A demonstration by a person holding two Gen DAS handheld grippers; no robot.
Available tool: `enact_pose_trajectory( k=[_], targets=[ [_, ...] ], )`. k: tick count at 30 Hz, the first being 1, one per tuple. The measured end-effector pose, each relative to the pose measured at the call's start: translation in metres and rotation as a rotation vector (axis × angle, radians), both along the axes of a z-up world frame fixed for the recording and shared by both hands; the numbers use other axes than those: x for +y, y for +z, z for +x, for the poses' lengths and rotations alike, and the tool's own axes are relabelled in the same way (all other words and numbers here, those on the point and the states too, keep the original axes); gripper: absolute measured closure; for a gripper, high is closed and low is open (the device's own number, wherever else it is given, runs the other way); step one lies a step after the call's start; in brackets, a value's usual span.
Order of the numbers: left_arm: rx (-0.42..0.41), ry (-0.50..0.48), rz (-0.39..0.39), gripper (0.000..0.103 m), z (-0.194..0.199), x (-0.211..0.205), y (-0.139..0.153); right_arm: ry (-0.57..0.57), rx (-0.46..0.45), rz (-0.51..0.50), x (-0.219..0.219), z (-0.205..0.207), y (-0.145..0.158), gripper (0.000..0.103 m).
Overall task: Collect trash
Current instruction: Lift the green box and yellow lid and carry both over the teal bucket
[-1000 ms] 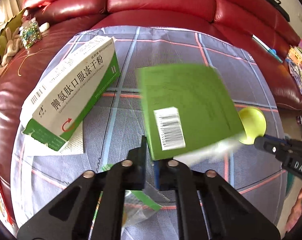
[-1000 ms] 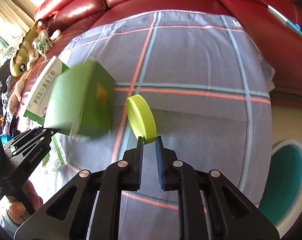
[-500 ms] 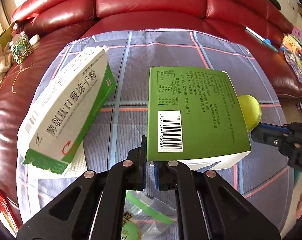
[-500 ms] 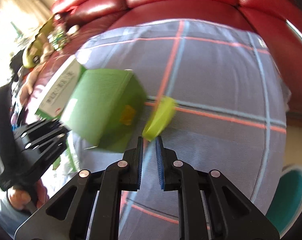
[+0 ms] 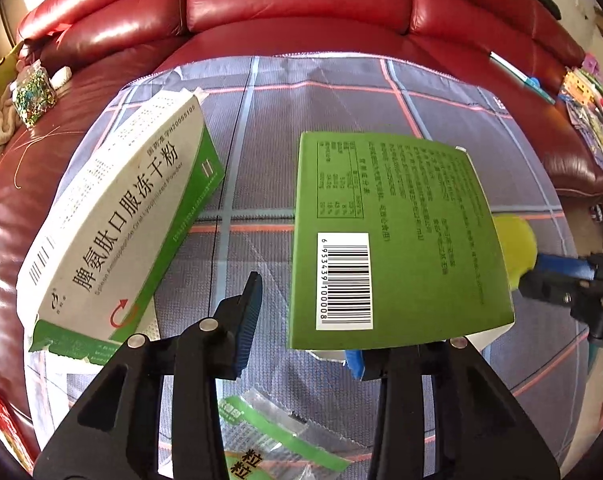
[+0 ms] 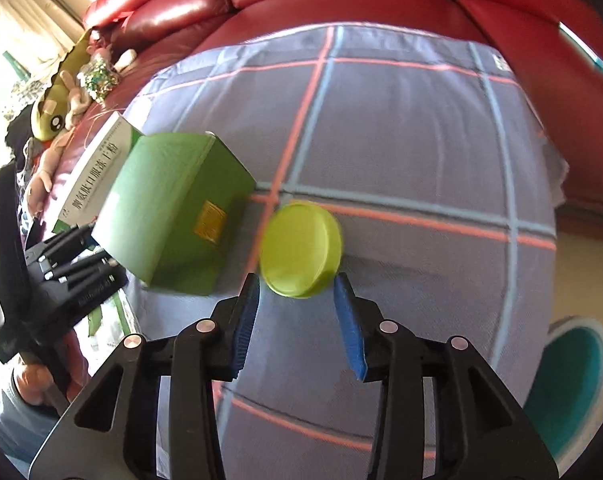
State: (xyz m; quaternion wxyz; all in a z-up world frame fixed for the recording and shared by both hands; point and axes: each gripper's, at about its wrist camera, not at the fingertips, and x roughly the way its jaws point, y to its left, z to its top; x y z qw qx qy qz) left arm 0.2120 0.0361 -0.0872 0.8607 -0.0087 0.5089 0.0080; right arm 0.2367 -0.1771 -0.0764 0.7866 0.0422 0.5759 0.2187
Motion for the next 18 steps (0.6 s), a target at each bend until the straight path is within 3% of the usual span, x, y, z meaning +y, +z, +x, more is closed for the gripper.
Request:
enact_pose_trajectory(
  k=[2, 8, 10, 18],
  targets=[
    [-0.002, -0.007, 0.002, 0.092, 0.001, -0.001, 0.0, -0.027, 0.01, 0.011, -0.004, 0.003, -0.002, 0.062],
    [0.003, -0.012, 0.006, 0.093, 0.0, 0.0, 0.001, -0.057, 0.011, -0.022, 0.006, 0.017, -0.011, 0.057],
    [-0.001, -0.011, 0.006, 0.093, -0.001, 0.004, 0.002, -0.054, 0.002, -0.031, 0.012, 0.012, -0.011, 0.042],
    [0.002, -0.01, -0.014, 0.091, 0.003, 0.022, 0.001, -0.028, -0.082, -0.165, 0.037, 0.004, -0.016, 0.041]
  ],
)
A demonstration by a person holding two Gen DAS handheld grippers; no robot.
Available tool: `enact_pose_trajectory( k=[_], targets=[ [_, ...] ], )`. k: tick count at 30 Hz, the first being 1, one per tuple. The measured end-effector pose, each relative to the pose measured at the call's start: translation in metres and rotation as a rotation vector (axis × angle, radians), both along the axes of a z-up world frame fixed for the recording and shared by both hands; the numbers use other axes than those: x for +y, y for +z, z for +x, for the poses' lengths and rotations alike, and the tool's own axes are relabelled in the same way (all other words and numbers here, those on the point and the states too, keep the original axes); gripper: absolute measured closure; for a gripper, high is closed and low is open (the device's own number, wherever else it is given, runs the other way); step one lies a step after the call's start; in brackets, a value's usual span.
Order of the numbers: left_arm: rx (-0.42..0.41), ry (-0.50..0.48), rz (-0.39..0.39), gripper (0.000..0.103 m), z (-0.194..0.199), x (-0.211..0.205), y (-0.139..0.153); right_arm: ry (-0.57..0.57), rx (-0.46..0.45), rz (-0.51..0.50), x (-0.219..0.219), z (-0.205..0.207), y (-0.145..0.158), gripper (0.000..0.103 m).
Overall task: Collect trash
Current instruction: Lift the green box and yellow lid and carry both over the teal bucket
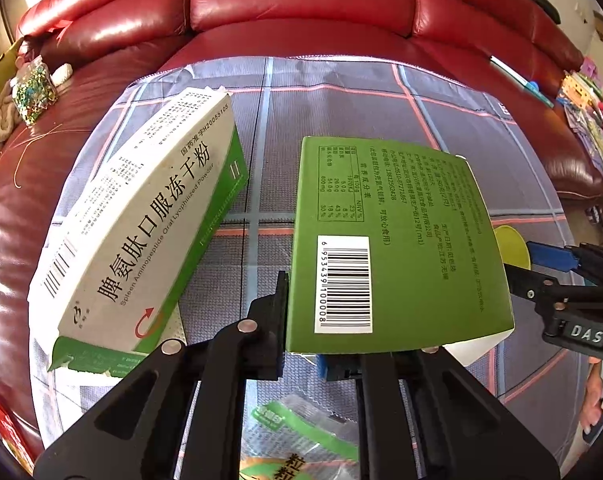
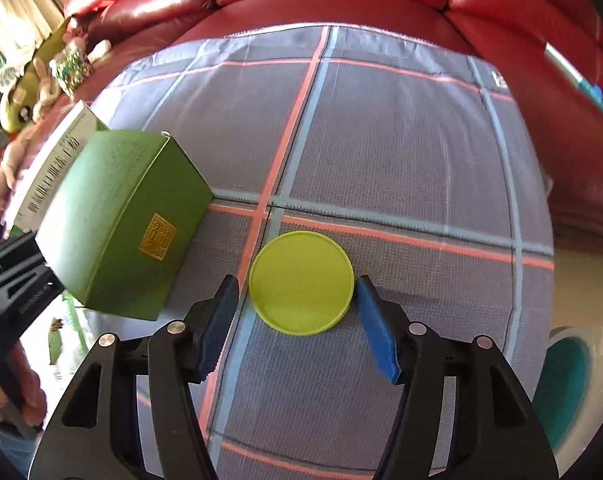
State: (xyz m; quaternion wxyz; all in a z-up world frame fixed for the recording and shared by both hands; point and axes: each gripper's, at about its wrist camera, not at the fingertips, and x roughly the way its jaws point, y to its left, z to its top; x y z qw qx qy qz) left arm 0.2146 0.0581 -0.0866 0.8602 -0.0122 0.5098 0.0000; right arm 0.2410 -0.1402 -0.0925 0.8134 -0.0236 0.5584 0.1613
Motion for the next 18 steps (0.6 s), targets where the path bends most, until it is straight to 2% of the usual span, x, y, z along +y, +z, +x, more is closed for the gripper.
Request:
enact_pose_trajectory(
  k=[1, 3, 4, 5, 7, 8, 14, 18],
  targets=[
    [0.0, -0.004, -0.001, 0.09, 0.0, 0.0, 0.0, 0.003, -0.008, -0.019, 0.003, -0.001, 0.0, 0.041],
    [-0.008, -0.007, 0.001, 0.077, 0.002, 0.0, 0.0, 0.012, -0.024, -0.059, 0.008, -0.003, -0.001, 0.043],
    [-0.012, -0.004, 0.003, 0.074, 0.002, 0.0, 0.0, 0.012, -0.038, -0.089, 0.01, -0.005, -0.002, 0.047],
    [-0.017, -0.002, 0.0, 0.074, 0.003, 0.0, 0.0, 0.011, -0.035, -0.09, 0.009, -0.005, -0.002, 0.047],
    [-0.014, -0.005, -0.01, 0.095, 0.003, -0.001, -0.001, -0.013, -0.009, -0.067, 0.002, -0.005, 0.0, 0.048],
    [-0.012, -0.007, -0.009, 0.099, 0.003, -0.002, -0.001, -0.022, -0.009, -0.068, 0.0, -0.006, 0.002, 0.048],
    [-0.058, -0.018, -0.002, 0.099, -0.013, -0.016, 0.017, -0.064, -0.03, -0.012, -0.031, -0.024, 0.031, 0.048],
    [-0.103, -0.047, 0.011, 0.099, -0.03, -0.037, 0.041, -0.093, -0.052, 0.027, -0.053, -0.038, 0.049, 0.048]
  ],
)
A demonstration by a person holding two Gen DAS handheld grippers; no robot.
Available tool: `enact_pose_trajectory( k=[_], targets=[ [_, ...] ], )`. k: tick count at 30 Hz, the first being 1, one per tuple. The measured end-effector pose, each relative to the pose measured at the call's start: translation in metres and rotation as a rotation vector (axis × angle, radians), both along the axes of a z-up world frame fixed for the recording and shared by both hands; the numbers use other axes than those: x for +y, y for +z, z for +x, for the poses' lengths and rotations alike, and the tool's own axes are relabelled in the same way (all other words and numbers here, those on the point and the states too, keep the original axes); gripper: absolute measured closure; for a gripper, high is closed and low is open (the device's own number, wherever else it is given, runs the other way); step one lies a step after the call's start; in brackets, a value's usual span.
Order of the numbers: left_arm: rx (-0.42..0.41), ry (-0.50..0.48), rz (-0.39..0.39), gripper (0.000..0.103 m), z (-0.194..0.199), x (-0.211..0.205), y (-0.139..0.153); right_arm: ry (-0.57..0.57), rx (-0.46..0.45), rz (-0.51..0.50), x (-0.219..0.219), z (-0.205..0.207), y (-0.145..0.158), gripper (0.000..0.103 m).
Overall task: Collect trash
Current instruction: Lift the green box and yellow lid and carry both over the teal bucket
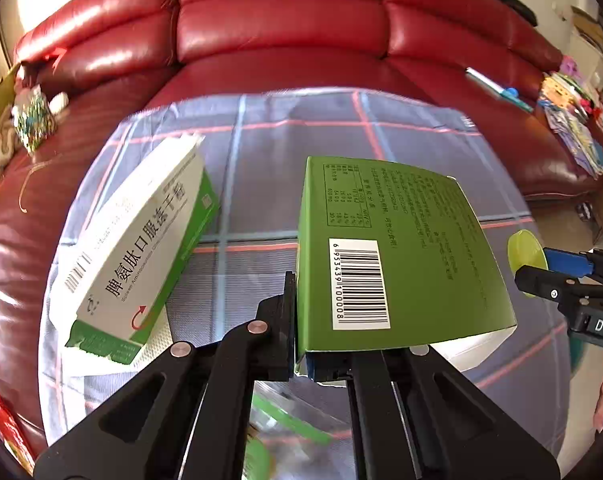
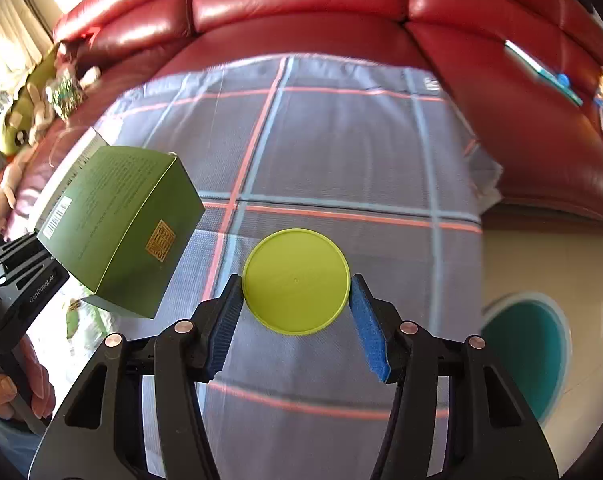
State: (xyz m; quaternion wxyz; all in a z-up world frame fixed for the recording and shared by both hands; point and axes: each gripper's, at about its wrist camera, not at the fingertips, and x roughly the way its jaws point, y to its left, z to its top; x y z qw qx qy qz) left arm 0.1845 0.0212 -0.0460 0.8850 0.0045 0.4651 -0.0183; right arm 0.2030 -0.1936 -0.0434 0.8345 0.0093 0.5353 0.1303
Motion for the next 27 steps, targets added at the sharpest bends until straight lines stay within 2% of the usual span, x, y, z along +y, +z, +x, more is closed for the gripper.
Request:
enact_pose_trajectory(
  k=[8, 13, 22, 27],
  targets=[
    [-0.038, -0.071, 0.023, 0.099, -0.028, -0.051, 0.031, -0.069, -0.073, 0.061, -0.061, -0.039, 0.038, 0.048],
    [-0.042, -0.168, 0.029, 0.099, -0.041, -0.102, 0.042, -0.141, -0.11, 0.076, -0.111, -0.061, 0.053, 0.048],
    [0.006, -0.352, 0.028, 0.099, -0.047, -0.202, 0.027, -0.286, -0.122, 0.076, -0.208, -0.101, 0.054, 0.047],
    [0.04, -0.438, 0.045, 0.099, -0.049, -0.252, 0.015, -0.341, -0.109, 0.077, -0.248, -0.115, 0.045, 0.047]
  ],
)
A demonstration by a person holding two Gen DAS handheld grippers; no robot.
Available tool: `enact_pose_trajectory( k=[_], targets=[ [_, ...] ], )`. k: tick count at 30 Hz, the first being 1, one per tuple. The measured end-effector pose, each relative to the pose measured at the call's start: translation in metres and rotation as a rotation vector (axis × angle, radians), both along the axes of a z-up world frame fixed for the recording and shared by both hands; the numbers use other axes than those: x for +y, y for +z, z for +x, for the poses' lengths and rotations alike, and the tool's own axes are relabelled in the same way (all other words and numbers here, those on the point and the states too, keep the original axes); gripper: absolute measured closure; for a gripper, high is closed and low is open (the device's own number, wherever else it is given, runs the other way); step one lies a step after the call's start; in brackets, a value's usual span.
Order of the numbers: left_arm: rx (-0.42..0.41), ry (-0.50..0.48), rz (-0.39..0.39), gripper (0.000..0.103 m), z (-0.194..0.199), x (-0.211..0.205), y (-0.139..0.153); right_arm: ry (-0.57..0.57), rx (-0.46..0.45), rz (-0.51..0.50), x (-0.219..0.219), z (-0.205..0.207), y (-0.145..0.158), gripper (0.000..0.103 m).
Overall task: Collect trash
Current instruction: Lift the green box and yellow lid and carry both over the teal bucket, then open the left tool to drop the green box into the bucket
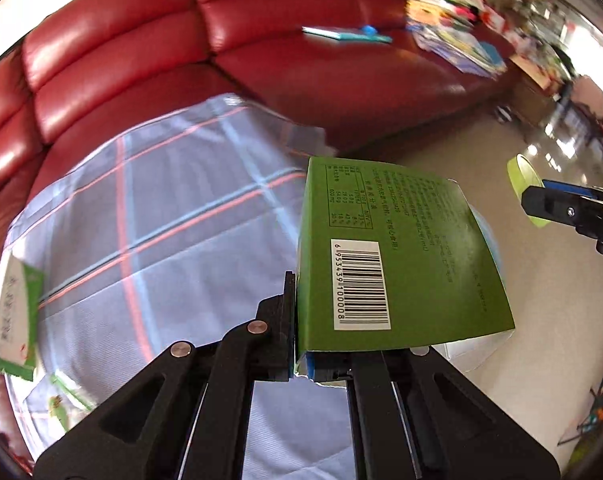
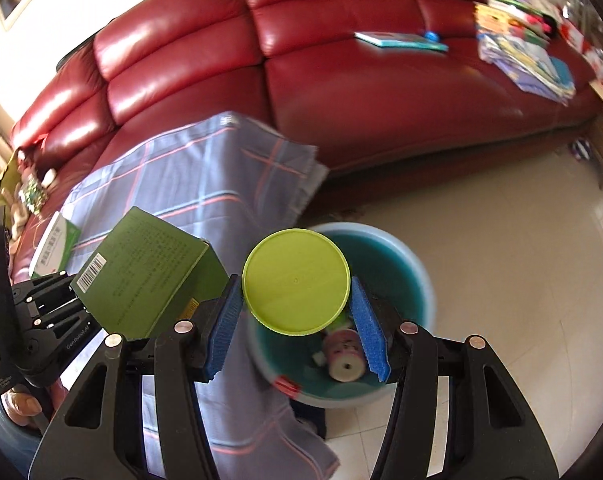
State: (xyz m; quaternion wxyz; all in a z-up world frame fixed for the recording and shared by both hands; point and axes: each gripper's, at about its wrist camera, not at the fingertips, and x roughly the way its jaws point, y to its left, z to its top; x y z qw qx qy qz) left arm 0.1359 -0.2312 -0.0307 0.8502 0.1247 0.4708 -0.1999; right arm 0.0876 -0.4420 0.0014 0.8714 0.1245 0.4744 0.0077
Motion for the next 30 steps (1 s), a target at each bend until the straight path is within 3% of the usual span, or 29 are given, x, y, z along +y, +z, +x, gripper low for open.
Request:
enact_pose_trajectory(
  k=[9, 17, 20, 22, 23, 24, 30],
  targets=[
    [0.066, -0.109, 0.036, 0.099, 0.005, -0.077, -0.031, -0.066, 0.035, 0.028, -0.044, -0.006, -0.025, 0.047],
    [0.103, -0.147, 0.052, 0.098, 0.01, -0.108, -0.051, -0.086, 0.06, 0.026, -0.06, -0.001, -0.039, 0.047],
    [0.114, -0.152, 0.052, 0.087, 0.011, -0.114, -0.056, -0.089, 0.067, 0.028, -0.062, 0.0, -0.043, 0.047],
    [0.102, -0.144, 0.056, 0.059, 0.011, -0.116, -0.057, -0.09, 0.074, 0.028, -0.063, 0.001, -0.046, 0.047],
    [0.086, -0.136, 0.06, 0.039, 0.011, -0.116, -0.056, -0.09, 0.078, 0.028, -0.063, 0.001, -0.047, 0.047],
    [0.071, -0.129, 0.066, 0.033, 0.011, -0.115, -0.055, -0.091, 0.082, 0.029, -0.063, 0.002, -0.048, 0.047],
    [0.068, -0.116, 0.063, 0.028, 0.011, -0.106, -0.052, -0.089, 0.104, 0.024, -0.06, 0.005, -0.056, 0.047]
  ],
)
